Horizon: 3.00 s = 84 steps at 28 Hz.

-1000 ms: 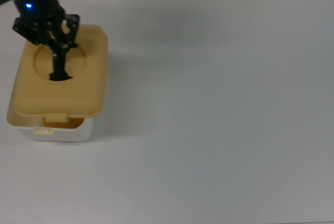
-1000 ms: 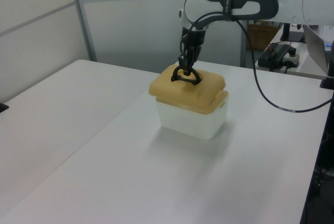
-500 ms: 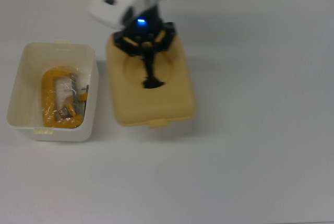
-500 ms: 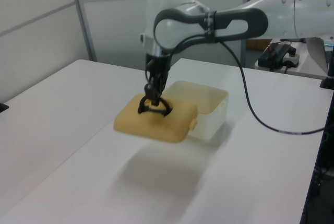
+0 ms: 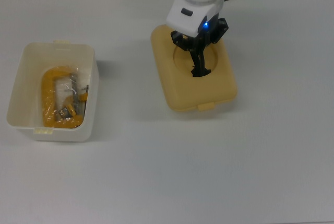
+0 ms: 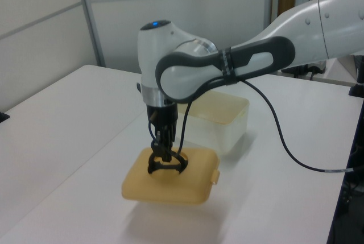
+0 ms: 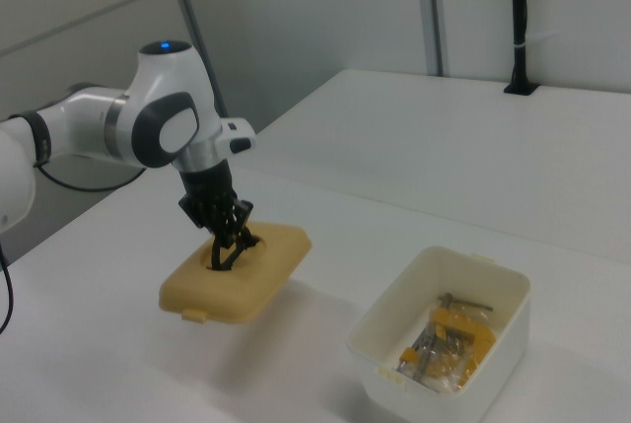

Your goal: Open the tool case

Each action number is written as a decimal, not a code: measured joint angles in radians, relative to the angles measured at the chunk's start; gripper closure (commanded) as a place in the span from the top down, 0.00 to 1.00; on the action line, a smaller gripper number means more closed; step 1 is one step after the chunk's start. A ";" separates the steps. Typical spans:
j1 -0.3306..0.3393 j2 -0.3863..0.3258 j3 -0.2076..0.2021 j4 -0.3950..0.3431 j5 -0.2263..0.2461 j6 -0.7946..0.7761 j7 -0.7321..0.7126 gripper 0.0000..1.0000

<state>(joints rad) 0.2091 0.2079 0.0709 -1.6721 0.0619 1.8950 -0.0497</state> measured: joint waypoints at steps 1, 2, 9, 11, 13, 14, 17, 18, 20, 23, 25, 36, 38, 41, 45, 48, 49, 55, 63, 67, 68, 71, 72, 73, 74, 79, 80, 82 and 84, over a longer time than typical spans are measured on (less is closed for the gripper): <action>0.002 0.001 0.000 -0.014 0.000 0.011 0.000 0.00; 0.007 0.004 0.000 -0.030 0.000 0.028 0.000 0.00; 0.033 0.051 0.000 -0.123 -0.048 0.175 0.039 0.00; 0.033 0.068 0.000 -0.132 -0.052 0.204 0.040 0.00; 0.033 0.086 -0.001 -0.139 -0.059 0.239 0.042 0.00; 0.033 0.098 -0.001 -0.144 -0.068 0.264 0.047 0.00; 0.033 0.122 -0.002 -0.151 -0.099 0.315 0.078 0.00; 0.033 0.129 -0.002 -0.152 -0.112 0.330 0.091 0.00; 0.033 0.145 -0.002 -0.152 -0.139 0.353 0.121 0.00; 0.033 0.155 -0.002 -0.152 -0.155 0.362 0.138 0.18; 0.033 0.156 -0.003 -0.151 -0.157 0.362 0.140 0.53; 0.019 0.109 -0.017 -0.054 -0.153 0.172 0.138 1.00; 0.014 0.093 -0.018 -0.037 -0.151 0.140 0.134 1.00; 0.002 0.061 -0.019 -0.011 -0.141 0.083 0.123 1.00; -0.027 0.015 -0.021 0.017 -0.118 0.022 0.094 1.00; -0.052 -0.018 -0.022 0.030 -0.111 -0.033 0.071 1.00; -0.060 -0.030 -0.022 0.034 -0.110 -0.053 0.066 1.00; -0.108 -0.122 -0.023 0.042 -0.110 -0.165 0.052 1.00; -0.148 -0.207 -0.024 0.043 -0.110 -0.247 0.052 1.00; -0.170 -0.241 -0.025 0.043 -0.110 -0.267 0.052 1.00; -0.174 -0.248 -0.025 0.043 -0.110 -0.270 0.052 1.00; -0.189 -0.273 -0.026 0.044 -0.110 -0.272 0.052 1.00; -0.193 -0.280 -0.026 0.045 -0.110 -0.273 0.052 1.00; -0.197 -0.286 -0.026 0.047 -0.110 -0.274 0.052 1.00; -0.201 -0.291 -0.026 0.050 -0.110 -0.277 0.052 1.00; -0.209 -0.305 -0.033 0.070 -0.110 -0.295 0.052 1.00; -0.209 -0.305 -0.034 0.072 -0.110 -0.296 0.052 1.00; -0.209 -0.305 -0.037 0.073 -0.110 -0.296 0.052 1.00; -0.209 -0.304 -0.038 0.073 -0.110 -0.296 0.052 1.00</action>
<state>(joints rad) 0.0005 -0.0959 0.0329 -1.5989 -0.0477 1.5995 0.0025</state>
